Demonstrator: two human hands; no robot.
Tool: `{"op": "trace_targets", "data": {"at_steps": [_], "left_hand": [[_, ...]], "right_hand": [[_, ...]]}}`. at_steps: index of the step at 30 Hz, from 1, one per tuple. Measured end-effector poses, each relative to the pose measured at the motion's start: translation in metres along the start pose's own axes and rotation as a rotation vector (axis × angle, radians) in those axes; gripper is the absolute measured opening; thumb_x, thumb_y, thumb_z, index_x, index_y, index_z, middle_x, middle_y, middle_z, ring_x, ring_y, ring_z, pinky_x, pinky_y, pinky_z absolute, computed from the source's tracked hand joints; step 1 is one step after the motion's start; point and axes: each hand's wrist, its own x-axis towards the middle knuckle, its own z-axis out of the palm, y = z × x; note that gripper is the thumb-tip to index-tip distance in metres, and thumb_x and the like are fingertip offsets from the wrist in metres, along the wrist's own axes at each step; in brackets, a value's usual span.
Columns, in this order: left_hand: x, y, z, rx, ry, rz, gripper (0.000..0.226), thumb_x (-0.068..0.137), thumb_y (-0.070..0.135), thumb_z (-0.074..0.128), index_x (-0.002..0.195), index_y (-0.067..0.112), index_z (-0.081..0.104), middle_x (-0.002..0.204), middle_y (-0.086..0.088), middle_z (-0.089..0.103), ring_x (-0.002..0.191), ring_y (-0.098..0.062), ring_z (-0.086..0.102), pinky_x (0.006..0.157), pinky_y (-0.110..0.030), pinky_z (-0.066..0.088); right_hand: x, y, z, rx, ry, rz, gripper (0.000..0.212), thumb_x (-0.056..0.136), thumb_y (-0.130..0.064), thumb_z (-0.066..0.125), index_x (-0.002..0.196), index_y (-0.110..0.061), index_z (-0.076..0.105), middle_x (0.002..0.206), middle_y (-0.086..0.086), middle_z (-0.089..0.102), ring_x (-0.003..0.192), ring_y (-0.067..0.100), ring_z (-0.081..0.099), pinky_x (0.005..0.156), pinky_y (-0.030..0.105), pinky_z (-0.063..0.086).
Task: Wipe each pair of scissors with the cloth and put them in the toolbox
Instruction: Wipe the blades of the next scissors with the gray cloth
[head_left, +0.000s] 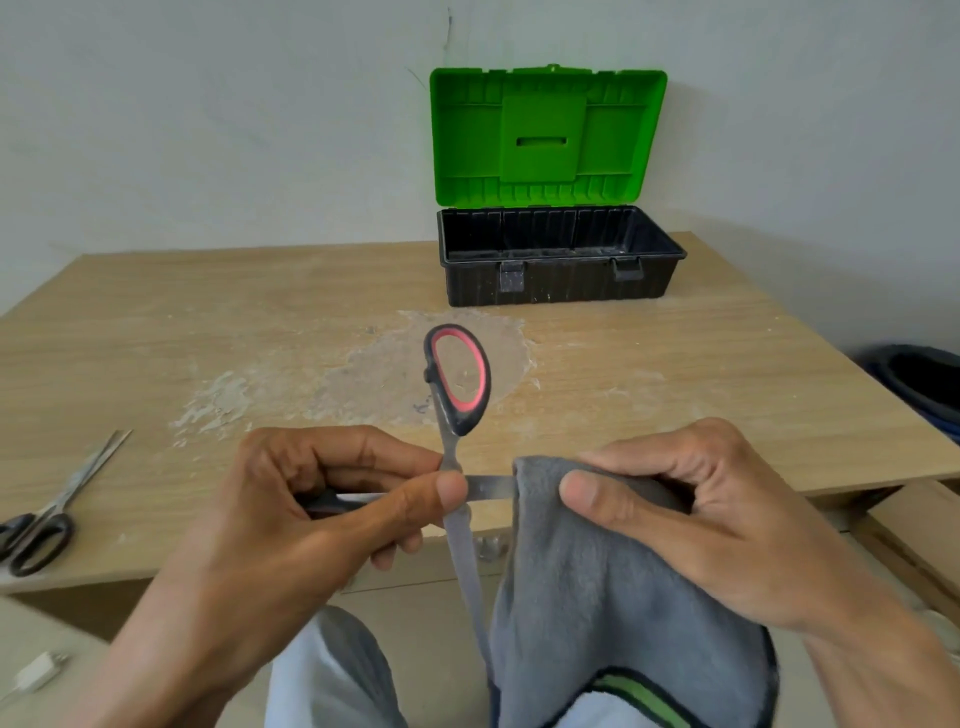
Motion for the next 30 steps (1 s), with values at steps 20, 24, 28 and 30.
{"op": "trace_targets", "data": {"at_steps": [20, 24, 28, 30], "left_hand": [[0.003, 0.012, -0.006, -0.066, 0.049, 0.038, 0.015, 0.060, 0.026, 0.078, 0.067, 0.013, 0.080, 0.056, -0.009, 0.070, 0.043, -0.010, 0.051, 0.043, -0.015, 0.042], [0.002, 0.013, 0.000, -0.068, 0.025, 0.038, 0.012, 0.060, 0.024, 0.079, 0.065, 0.013, 0.080, 0.051, -0.006, 0.067, 0.042, -0.009, 0.053, 0.044, -0.016, 0.044], [0.002, 0.009, -0.001, -0.107, 0.063, 0.035, 0.014, 0.059, 0.024, 0.078, 0.065, 0.012, 0.079, 0.050, -0.005, 0.066, 0.041, -0.009, 0.051, 0.042, -0.015, 0.042], [0.003, 0.006, -0.008, -0.142, 0.117, 0.043, 0.014, 0.060, 0.022, 0.078, 0.066, 0.010, 0.079, 0.049, -0.005, 0.065, 0.041, -0.009, 0.050, 0.041, -0.014, 0.040]], "right_hand": [[0.009, -0.020, -0.008, 0.049, 0.101, -0.099, 0.026, 0.094, -0.047, 0.068, 0.093, -0.029, 0.086, 0.064, 0.023, 0.064, 0.056, 0.045, 0.054, 0.047, 0.043, 0.039], [0.014, -0.023, 0.001, 0.036, 0.042, -0.108, 0.021, 0.095, -0.043, 0.073, 0.089, -0.026, 0.084, 0.065, 0.010, 0.068, 0.057, 0.037, 0.060, 0.048, 0.040, 0.044], [0.018, -0.021, 0.006, 0.104, 0.067, -0.114, 0.024, 0.097, -0.033, 0.070, 0.089, -0.016, 0.085, 0.068, 0.014, 0.071, 0.058, 0.040, 0.061, 0.049, 0.041, 0.044], [0.018, -0.017, 0.003, 0.193, 0.166, -0.091, 0.021, 0.092, -0.032, 0.071, 0.087, -0.018, 0.085, 0.070, 0.011, 0.074, 0.058, 0.032, 0.065, 0.050, 0.031, 0.048]]}}
